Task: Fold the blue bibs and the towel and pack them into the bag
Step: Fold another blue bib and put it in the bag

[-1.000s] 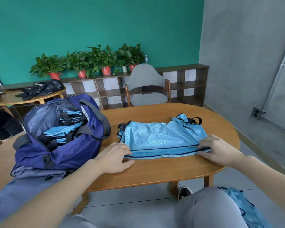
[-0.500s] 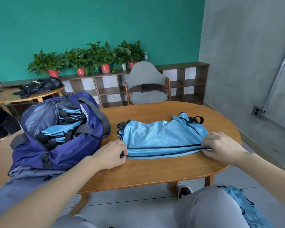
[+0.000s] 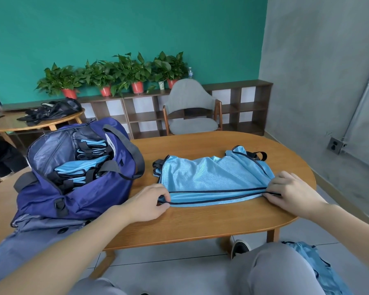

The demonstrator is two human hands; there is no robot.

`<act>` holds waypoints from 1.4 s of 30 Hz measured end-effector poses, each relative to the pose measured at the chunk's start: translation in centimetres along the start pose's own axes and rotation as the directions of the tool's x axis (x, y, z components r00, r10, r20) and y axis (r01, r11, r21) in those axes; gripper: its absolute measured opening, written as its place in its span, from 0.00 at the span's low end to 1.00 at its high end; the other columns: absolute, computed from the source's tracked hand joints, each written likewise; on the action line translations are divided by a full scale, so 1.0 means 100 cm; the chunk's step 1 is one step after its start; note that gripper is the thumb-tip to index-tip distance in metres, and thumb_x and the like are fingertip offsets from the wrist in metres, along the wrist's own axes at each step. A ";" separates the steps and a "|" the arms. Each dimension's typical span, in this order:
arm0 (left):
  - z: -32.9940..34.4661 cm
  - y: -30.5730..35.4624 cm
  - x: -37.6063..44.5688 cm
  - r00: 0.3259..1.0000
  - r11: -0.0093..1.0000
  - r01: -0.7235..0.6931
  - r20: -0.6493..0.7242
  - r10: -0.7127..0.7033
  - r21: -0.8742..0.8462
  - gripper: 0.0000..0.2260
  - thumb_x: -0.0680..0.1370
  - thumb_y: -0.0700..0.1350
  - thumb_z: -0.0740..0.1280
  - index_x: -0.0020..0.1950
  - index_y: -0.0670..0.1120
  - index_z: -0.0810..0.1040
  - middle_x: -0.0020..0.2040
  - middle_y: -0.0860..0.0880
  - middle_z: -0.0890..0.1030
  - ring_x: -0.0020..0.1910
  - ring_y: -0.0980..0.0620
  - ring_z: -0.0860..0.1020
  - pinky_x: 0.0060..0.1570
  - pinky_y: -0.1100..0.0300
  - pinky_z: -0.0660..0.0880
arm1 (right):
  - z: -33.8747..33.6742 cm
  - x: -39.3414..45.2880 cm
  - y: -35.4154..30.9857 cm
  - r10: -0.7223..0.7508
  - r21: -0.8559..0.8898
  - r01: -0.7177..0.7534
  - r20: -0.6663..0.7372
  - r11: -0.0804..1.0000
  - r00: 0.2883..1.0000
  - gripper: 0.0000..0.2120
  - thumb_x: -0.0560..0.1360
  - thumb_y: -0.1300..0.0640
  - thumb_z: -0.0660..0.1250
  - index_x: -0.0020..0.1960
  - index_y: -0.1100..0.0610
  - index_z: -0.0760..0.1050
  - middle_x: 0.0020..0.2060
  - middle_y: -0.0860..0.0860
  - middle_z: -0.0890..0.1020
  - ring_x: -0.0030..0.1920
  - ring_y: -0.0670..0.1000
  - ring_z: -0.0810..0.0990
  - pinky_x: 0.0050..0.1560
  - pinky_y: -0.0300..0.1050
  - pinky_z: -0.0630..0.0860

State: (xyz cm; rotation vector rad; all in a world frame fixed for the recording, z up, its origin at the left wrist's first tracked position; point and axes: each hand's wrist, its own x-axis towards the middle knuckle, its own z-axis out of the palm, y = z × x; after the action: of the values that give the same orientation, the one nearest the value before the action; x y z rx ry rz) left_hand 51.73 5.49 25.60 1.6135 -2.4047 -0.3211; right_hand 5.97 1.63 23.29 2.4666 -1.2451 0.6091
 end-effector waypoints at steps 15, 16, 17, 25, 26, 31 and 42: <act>-0.029 0.005 0.016 0.966 0.999 0.017 -0.257 -0.028 -0.045 0.03 0.81 0.51 0.69 0.47 0.54 0.79 0.45 0.58 0.77 0.46 0.59 0.76 0.47 0.62 0.74 | -0.010 0.020 -0.002 0.203 0.119 -0.206 0.041 0.971 0.978 0.07 0.73 0.51 0.75 0.49 0.52 0.86 0.44 0.44 0.84 0.44 0.47 0.75 0.47 0.45 0.76; -0.038 0.007 0.018 0.948 0.999 0.013 -0.318 -0.028 -0.051 0.04 0.81 0.51 0.69 0.47 0.53 0.80 0.45 0.57 0.77 0.45 0.59 0.76 0.46 0.62 0.74 | -0.017 0.029 -0.005 0.255 0.163 -0.258 0.037 0.952 0.966 0.07 0.74 0.52 0.75 0.50 0.53 0.86 0.44 0.45 0.84 0.44 0.47 0.76 0.47 0.44 0.75; -0.049 0.010 0.022 0.928 0.999 0.006 -0.371 -0.024 -0.050 0.05 0.81 0.50 0.69 0.47 0.51 0.80 0.44 0.57 0.77 0.45 0.60 0.76 0.46 0.63 0.73 | -0.024 0.040 -0.008 0.303 0.210 -0.302 0.028 0.930 0.952 0.06 0.76 0.54 0.74 0.51 0.54 0.86 0.44 0.46 0.83 0.44 0.48 0.77 0.48 0.42 0.73; -0.179 0.056 0.033 0.814 0.999 0.033 -0.580 -0.014 0.023 0.06 0.80 0.45 0.71 0.47 0.43 0.84 0.42 0.52 0.80 0.43 0.54 0.75 0.45 0.62 0.66 | -0.128 0.120 -0.025 0.528 0.472 -0.438 -0.071 0.765 0.846 0.08 0.80 0.58 0.69 0.55 0.58 0.85 0.53 0.52 0.85 0.50 0.50 0.77 0.56 0.42 0.72; -0.198 0.063 0.030 0.800 0.998 0.049 -0.600 -0.022 0.029 0.05 0.81 0.44 0.70 0.49 0.43 0.84 0.44 0.51 0.80 0.44 0.53 0.75 0.46 0.62 0.66 | -0.146 0.127 -0.026 0.537 0.505 -0.427 -0.088 0.750 0.839 0.08 0.80 0.58 0.69 0.55 0.58 0.85 0.53 0.52 0.85 0.51 0.50 0.78 0.56 0.42 0.72; -0.290 0.102 0.005 0.648 0.998 0.051 -0.759 -0.062 -0.037 0.07 0.81 0.42 0.68 0.56 0.43 0.84 0.50 0.50 0.81 0.51 0.51 0.78 0.58 0.56 0.74 | -0.251 0.156 -0.034 0.530 0.555 -0.342 -0.217 0.758 0.820 0.07 0.77 0.58 0.74 0.52 0.59 0.86 0.51 0.53 0.85 0.52 0.52 0.81 0.54 0.42 0.72; -0.442 0.197 -0.094 0.460 0.986 -0.101 -0.885 -0.073 -0.134 0.07 0.82 0.40 0.66 0.56 0.47 0.83 0.51 0.50 0.83 0.52 0.51 0.79 0.55 0.57 0.73 | -0.469 0.169 -0.068 0.432 0.553 -0.144 -0.435 0.820 0.790 0.07 0.77 0.60 0.73 0.53 0.59 0.85 0.50 0.52 0.85 0.50 0.52 0.81 0.53 0.42 0.71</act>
State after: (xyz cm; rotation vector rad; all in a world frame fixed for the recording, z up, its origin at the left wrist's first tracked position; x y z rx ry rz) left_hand 51.48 19.08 72.92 1.1941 -1.4869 0.2934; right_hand 9.63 15.23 71.58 2.1686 -1.3542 1.7849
